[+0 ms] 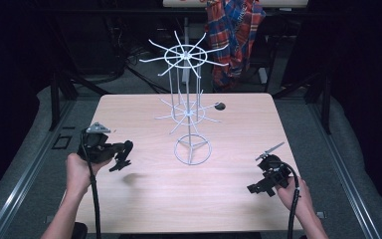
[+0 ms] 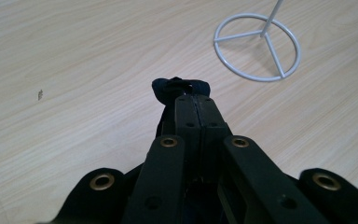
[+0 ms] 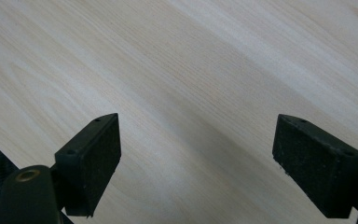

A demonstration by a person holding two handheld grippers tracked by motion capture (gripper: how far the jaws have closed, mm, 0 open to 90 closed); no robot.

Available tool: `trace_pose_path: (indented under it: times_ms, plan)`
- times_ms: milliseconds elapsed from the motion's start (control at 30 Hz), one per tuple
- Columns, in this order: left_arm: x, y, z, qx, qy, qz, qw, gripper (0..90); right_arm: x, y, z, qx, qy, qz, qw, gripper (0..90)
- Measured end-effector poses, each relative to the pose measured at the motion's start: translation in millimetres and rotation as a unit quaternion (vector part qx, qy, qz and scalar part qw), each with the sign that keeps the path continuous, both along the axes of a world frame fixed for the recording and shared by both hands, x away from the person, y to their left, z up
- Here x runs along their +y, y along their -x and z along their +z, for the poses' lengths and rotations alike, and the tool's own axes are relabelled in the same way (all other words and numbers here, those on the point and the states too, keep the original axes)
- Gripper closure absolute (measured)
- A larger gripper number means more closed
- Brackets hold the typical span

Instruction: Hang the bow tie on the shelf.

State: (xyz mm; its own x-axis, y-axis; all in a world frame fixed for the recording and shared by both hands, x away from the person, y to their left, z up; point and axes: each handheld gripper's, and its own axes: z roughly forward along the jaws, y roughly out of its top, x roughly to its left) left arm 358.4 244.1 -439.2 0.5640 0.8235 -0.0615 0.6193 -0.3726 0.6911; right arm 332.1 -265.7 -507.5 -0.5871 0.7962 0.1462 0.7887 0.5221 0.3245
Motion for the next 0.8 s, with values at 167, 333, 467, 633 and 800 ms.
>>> trace_pose_path:
  times_ms: [167,333,467,633,800]
  plan:
    - [-2.5,-3.0,6.1,-0.005,0.013,0.001,0.9999,89.4,0.5,0.3,-0.6,0.001,-0.001,0.000,1.0000,15.1]
    - [-6.6,-7.1,11.4,-0.012,0.015,-0.004,0.9998,89.4,-0.2,1.4,-1.1,0.001,-0.007,-0.004,1.0000,15.1]
    - [-11.0,-9.6,15.0,-0.016,0.015,-0.006,0.9997,89.4,-1.7,1.1,-0.9,0.000,-0.002,-0.004,1.0000,15.1]
    - [-14.2,-12.7,20.3,-0.024,0.017,-0.010,0.9995,89.4,-1.1,1.2,-1.6,0.001,-0.002,-0.008,1.0000,15.1]
    - [-17.0,-16.2,23.7,-0.027,0.016,-0.015,0.9994,89.4,-1.0,0.5,-1.7,0.001,-0.002,-0.004,1.0000,15.1]
